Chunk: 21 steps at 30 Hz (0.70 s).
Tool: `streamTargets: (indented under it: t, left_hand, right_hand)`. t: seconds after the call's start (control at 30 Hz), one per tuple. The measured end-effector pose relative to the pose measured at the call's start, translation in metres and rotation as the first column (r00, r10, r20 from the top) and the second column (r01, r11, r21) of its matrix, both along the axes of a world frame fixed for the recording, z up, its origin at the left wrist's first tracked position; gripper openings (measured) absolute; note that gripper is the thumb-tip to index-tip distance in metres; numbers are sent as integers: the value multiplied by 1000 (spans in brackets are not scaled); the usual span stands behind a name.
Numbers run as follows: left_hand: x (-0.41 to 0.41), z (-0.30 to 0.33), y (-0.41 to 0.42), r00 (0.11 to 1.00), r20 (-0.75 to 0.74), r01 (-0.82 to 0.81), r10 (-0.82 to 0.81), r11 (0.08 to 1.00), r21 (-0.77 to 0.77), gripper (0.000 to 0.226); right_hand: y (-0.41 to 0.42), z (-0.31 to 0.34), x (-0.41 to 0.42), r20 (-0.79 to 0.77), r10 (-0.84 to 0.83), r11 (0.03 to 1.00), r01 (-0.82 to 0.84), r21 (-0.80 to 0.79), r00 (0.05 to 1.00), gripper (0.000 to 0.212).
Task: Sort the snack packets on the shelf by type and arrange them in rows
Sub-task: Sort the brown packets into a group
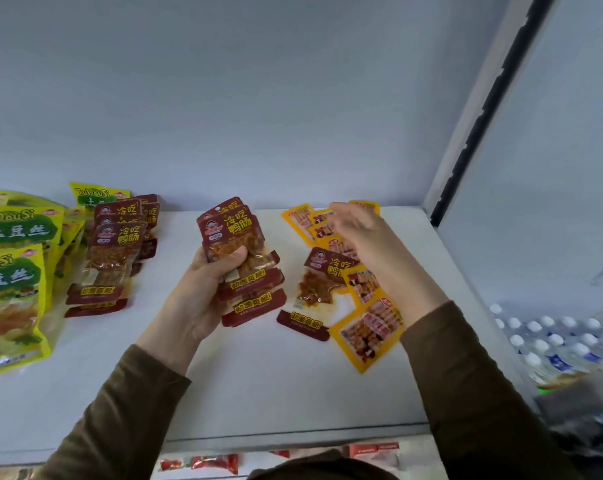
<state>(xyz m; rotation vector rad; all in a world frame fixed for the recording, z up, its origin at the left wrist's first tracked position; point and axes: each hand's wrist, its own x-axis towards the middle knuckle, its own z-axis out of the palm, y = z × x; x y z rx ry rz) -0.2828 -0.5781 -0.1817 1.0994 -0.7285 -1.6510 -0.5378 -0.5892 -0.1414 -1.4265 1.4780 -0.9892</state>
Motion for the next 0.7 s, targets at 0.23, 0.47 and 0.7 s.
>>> streamTargets:
  t: [0.23, 0.47, 0.7]
  left_hand:
    - [13, -11, 6, 999, 39, 27, -25, 999, -40, 66]
    - [5, -14, 13, 999, 49, 11, -10, 1000, -17, 62]
    - [7, -13, 15, 999, 33, -24, 24, 1000, 0, 56]
  right_hand:
    - [19, -38, 5, -802, 127, 982, -188, 19, 584, 98]
    - [4, -34, 15, -898, 184, 973, -201, 111, 399, 103]
    - [-10, -22, 19, -823, 395, 903, -336, 267, 408, 110]
